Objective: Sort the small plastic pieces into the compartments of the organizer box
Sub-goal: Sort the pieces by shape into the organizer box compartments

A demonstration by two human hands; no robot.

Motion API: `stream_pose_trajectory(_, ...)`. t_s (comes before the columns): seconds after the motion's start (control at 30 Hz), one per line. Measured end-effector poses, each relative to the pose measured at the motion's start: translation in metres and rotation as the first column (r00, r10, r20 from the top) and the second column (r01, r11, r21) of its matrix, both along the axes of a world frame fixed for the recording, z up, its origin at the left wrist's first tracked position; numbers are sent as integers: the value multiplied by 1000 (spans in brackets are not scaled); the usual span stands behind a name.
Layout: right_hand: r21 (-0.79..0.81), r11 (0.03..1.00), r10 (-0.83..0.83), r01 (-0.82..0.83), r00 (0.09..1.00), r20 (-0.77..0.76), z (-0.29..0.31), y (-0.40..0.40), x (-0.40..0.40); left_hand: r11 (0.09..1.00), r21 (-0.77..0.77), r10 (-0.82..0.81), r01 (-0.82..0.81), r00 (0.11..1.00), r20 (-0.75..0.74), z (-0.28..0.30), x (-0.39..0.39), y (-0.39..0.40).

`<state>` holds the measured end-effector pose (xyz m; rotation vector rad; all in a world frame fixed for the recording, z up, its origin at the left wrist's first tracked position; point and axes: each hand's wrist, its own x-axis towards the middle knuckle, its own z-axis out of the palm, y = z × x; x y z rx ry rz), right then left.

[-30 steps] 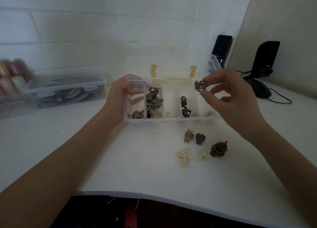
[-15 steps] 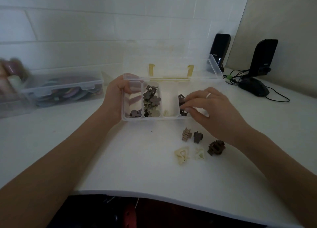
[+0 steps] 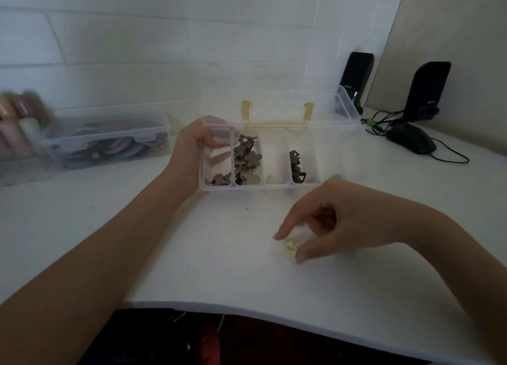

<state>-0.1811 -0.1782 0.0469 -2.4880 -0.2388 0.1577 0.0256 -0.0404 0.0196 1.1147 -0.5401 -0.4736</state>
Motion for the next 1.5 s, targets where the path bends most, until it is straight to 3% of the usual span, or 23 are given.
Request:
stream_pose_trajectory(0.1,-19,1000,-11,11,1000,-16,-3,0,2,1000,0,5,-5,1000,3,-1,1,0)
stream_pose_trajectory(0.23,-8,1000,4,-3,997,78,-3,1,4,1000,2,2,-2,1000,3,-1,2,0)
stream_pose_trajectory(0.5,265,964,-78,30,983,169,-1,1,5,1000,2,4,-4,1000,-1,-1,1,0)
stream_pose_trajectory(0.6,294,954,-128,59,967,222,0,1,4,1000,6,9,-9,1000,1,-1,-1,0)
stream_pose_trajectory(0.67,242,954,-261,177,887,380,1,-4,5,1000,8,8,-8,1000,6,0,-2,0)
stream_pose_trajectory(0.73,189,920,-389,343,734,556,1,-14,6,1000,5,8,-8,1000,8,0,-2,1)
stream_pose_trajectory(0.83,108,860,-432,499,599,674,-3,-25,8,1000,11,12,-12,1000,-1,0,-1,0)
stream_pose_trajectory(0.97,41,823,-416,566,552,723,-13,-25,15,1000,20,15,-15,1000,23,0,-4,0)
stream_pose_trajectory(1.13,-13,782,-313,624,411,856,-20,-22,23,1000,19,-15,14,998,56,2,-11,-2)
stream_pose_trajectory(1.27,19,805,-250,593,310,917,-24,-22,27,1000,20,-21,20,998,57,1,-13,-3)
stream_pose_trajectory(1.5,-8,836,-211,548,335,918,-25,-21,27,999,25,-34,32,998,50,1,-13,-3)
